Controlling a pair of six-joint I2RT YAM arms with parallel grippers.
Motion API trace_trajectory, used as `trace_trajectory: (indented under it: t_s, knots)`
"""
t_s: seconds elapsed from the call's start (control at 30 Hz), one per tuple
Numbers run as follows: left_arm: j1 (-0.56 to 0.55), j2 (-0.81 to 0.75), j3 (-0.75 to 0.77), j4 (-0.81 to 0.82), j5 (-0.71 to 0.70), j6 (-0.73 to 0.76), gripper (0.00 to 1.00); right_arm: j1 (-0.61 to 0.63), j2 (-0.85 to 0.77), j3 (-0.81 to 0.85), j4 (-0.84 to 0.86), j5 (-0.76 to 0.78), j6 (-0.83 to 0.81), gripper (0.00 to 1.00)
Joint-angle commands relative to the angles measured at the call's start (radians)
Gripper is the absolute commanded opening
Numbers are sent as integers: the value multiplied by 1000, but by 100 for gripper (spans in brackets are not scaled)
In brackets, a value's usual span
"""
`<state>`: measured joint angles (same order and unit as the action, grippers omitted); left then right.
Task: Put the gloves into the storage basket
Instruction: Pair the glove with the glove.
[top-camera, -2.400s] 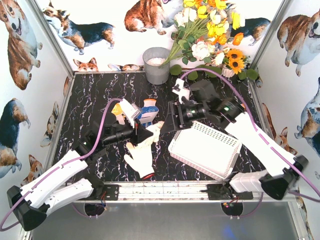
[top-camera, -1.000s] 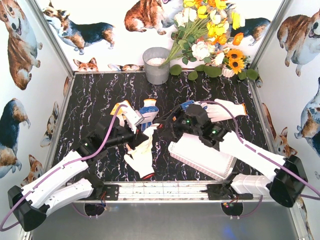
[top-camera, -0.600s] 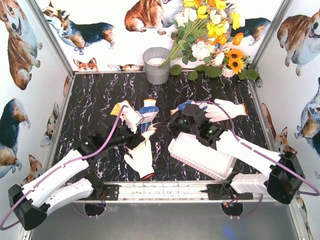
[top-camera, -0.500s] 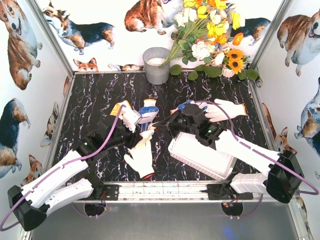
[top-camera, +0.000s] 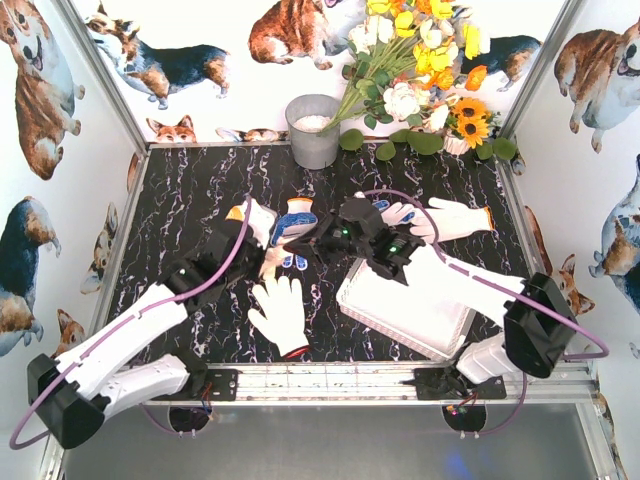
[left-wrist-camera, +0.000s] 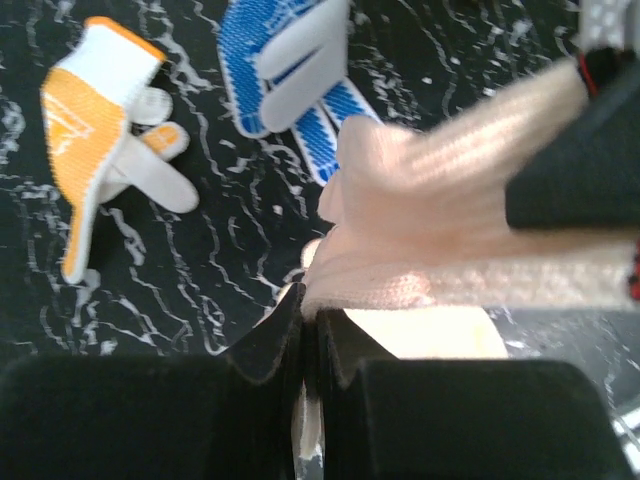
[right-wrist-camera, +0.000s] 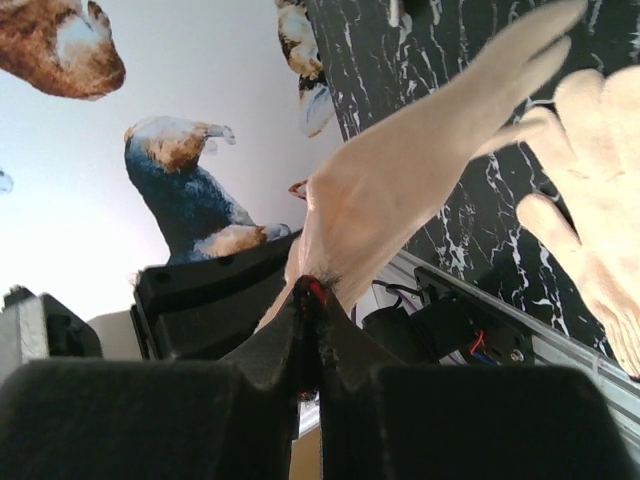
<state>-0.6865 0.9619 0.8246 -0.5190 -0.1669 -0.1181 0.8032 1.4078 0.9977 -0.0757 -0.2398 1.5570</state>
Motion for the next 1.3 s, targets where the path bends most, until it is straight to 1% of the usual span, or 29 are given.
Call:
trace_trajectory:
  t_s: [0.0,0.13,0.2,0.27,0.33,0.53,0.67,0.77,0.87,0.97,1.07,1.27]
  knots:
    - [65,63,63,-11,-77,70,0,18,45,83,105,3,-46,0]
    - [152,113,59,43,-27,118,0,25,99,101,156,15,-71,0]
    - [199,136,61,57,20,134,0,25,123,101,223,6,-98,0]
    - [213,155,68,57,54,157,0,25,148,98,301,-18,-122,0]
    - [217,175,74,52,59,174,0,25,176,100,363,-42,-154,0]
    - [238,241,102,44,53,179,0,31,235,103,431,-61,-178,0]
    - [238,267,95,37,69,180,0,50,207,82,366,-17,-220,0]
    - [239,277,103,6,114,159,0,66,170,28,333,22,-211,0]
    - [238,275,111,-3,193,123,8,91,136,-26,310,69,-204,0]
    - [237,282,109,-10,238,64,14,119,128,-44,258,109,-216,0]
    - [236,272,85,-22,228,-3,18,142,130,-50,195,125,-223,0]
    - [236,215,-7,-35,129,-115,29,177,108,-83,158,155,-225,0]
